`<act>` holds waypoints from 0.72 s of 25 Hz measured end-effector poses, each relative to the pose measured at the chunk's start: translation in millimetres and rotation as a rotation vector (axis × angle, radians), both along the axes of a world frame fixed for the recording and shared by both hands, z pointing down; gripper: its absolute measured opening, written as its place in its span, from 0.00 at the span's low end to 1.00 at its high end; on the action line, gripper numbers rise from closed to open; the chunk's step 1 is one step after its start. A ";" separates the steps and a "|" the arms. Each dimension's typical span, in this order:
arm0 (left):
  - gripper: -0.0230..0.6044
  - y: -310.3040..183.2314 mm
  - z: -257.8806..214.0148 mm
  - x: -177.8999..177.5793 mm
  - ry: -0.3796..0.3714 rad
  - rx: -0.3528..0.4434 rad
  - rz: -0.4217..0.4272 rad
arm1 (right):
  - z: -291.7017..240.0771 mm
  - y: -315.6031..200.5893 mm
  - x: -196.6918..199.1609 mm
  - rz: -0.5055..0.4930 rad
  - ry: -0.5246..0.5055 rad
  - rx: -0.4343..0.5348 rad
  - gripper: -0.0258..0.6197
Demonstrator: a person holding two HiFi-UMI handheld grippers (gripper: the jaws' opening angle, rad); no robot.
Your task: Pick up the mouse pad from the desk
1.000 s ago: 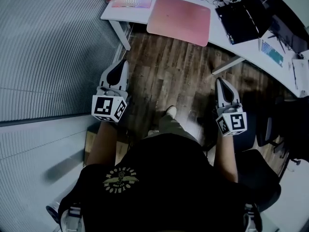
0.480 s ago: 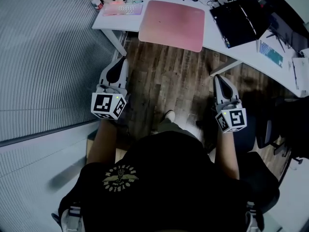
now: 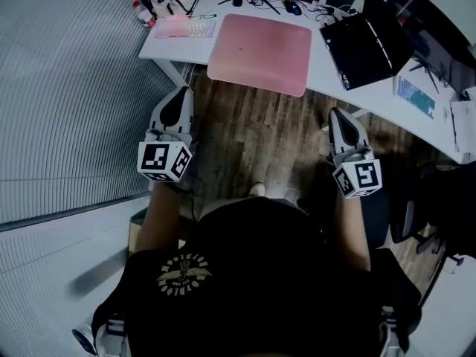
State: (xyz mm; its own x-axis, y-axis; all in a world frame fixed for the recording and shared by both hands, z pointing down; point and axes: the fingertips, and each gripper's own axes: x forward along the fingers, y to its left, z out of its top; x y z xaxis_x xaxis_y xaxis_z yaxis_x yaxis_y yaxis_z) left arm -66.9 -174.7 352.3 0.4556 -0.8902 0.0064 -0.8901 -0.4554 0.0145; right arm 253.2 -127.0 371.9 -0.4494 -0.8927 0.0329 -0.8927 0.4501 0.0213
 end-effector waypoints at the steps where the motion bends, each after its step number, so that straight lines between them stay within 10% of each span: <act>1: 0.05 -0.4 -0.2 -0.4 -0.003 0.001 -0.008 | -0.1 -3.7 1.6 -0.004 -0.004 0.002 0.04; 18: 0.05 -9.9 30.9 -30.1 -0.016 -0.086 -0.041 | 23.9 -23.6 -16.0 -0.022 -0.027 -0.053 0.04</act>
State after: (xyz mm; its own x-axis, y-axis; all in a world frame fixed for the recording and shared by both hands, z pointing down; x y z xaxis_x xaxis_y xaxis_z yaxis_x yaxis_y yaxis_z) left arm -97.0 -184.5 383.2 0.4175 -0.9041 0.0910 -0.9086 -0.4159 0.0377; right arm 237.2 -150.6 395.8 -0.4700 -0.8801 0.0671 -0.8827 0.4692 -0.0274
